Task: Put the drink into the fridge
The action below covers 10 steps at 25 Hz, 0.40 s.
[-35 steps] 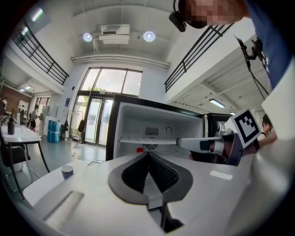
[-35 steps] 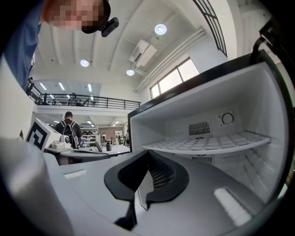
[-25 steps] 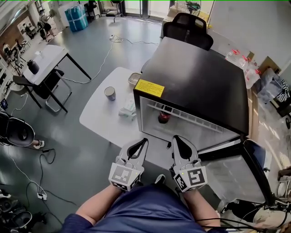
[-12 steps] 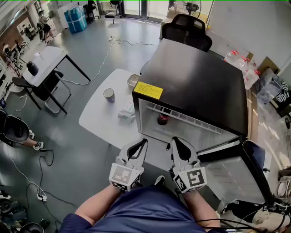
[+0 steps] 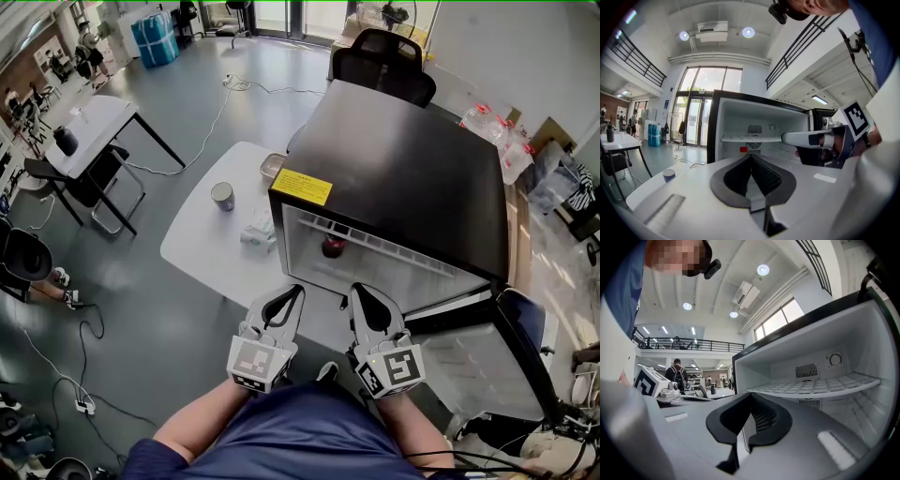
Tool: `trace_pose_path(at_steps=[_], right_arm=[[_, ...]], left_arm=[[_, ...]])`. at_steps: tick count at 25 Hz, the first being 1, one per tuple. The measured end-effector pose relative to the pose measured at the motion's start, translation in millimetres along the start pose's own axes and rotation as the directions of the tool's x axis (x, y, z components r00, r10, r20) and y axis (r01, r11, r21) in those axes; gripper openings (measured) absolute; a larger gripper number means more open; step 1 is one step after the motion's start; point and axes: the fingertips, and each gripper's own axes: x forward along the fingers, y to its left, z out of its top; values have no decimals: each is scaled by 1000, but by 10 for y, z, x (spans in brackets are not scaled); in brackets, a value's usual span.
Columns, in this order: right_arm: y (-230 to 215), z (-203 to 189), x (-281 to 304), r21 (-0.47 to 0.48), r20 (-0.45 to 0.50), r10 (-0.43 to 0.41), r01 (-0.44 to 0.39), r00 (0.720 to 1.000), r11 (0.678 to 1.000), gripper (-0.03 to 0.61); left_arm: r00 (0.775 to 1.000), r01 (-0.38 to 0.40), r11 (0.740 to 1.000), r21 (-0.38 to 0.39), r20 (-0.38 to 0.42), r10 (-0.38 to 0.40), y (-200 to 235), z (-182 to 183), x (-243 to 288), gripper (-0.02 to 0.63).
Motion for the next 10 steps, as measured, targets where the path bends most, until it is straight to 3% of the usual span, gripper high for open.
trace_pose_path(at_steps=[10], right_arm=[[-23, -42, 2, 24, 10, 4, -4, 1000, 1000, 6]], left_arm=[[1000, -1, 1000, -17, -30, 1, -8, -91, 68, 5]])
